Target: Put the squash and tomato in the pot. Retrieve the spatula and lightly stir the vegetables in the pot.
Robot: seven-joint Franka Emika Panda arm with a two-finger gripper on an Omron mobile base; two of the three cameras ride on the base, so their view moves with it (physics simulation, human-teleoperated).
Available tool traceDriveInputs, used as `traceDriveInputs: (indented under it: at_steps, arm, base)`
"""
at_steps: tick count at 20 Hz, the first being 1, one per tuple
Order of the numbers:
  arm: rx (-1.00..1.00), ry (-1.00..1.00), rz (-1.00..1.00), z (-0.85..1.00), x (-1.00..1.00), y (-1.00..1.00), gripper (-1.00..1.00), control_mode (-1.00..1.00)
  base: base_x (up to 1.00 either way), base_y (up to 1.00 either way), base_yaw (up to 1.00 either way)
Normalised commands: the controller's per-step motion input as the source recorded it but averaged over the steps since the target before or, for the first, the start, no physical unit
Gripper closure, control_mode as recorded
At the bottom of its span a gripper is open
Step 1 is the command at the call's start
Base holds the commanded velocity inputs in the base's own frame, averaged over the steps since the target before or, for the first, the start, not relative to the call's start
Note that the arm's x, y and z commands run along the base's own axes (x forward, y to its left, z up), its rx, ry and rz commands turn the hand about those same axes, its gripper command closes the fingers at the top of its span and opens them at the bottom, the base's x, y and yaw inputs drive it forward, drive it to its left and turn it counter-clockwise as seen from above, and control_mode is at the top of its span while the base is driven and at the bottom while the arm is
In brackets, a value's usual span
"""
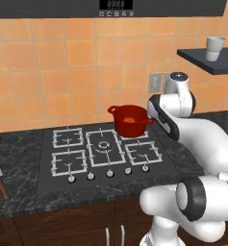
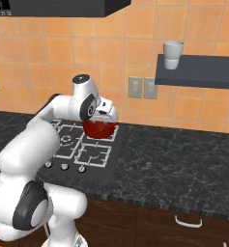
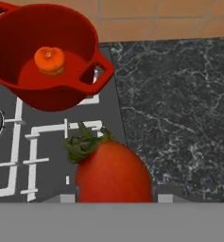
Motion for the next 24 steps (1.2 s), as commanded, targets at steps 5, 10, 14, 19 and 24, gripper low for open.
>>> traceDriveInputs:
  at_steps: [5,10,14,19,24]
  arm:
    - [0.0,0.08,0.0,0.11,0.98,0.43,1.0,-1.0]
    - [0.0,0.14,0.01,-0.27,1.0,0.24,1.0,-1.0]
    - [0.0,0.14,0.0,-0.33,0.92,0.26,1.0,-1.0]
    - [0.0,0.05,0.0,-0.42,0.75,0.02,1.0,-1.0]
    - [0.0,0.01,0.0,-0.52,0.4,0.0,1.0,-1.0]
  base:
    - [0.0,0.0,0.0]
    - [0.0,0.0,0.0]
    - [0.0,0.0,0.0]
    - [0.0,0.0,0.0]
    - [0.0,0.0,0.0]
